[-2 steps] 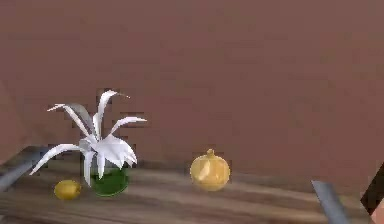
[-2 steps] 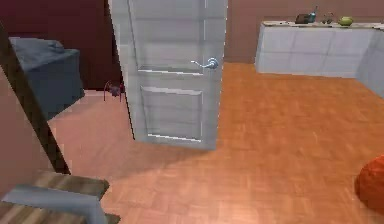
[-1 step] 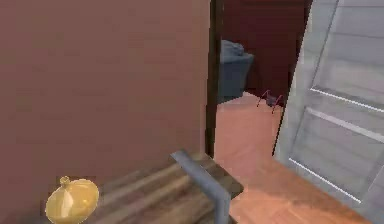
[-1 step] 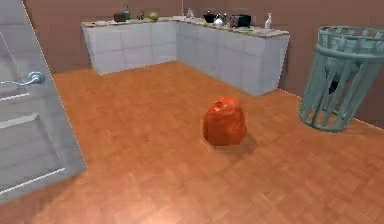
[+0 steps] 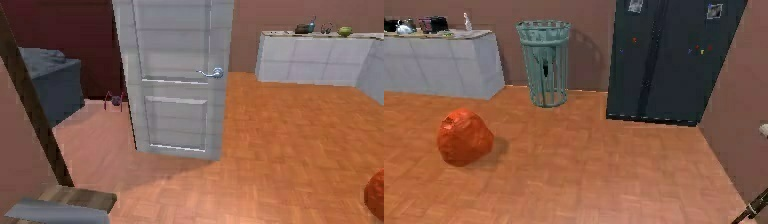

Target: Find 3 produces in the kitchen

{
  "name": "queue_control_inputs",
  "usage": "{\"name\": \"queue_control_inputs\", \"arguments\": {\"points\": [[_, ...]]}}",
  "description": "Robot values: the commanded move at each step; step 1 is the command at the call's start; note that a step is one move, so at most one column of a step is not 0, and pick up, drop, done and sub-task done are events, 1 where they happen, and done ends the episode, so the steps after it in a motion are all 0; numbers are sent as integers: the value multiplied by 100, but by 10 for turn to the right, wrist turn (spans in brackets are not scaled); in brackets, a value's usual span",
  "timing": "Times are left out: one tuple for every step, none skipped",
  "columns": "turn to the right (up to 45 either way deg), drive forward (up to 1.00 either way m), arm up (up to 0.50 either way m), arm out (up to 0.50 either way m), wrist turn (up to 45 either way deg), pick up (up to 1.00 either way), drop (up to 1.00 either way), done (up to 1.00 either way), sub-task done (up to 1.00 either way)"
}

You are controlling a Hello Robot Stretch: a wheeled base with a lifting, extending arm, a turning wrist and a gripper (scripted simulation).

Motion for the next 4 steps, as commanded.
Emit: {"name": "queue_control_inputs", "arguments": {"points": [[240, 0, 0, 0, 0, 0, 0, 0, 0], [0, 100, 0, 0, 0, 0, 0, 0, 0], [30, 0, 0, 0, 0, 0, 0, 0, 0], [0, 55, 0, 0, 0, 0, 0, 0, 0]]}}
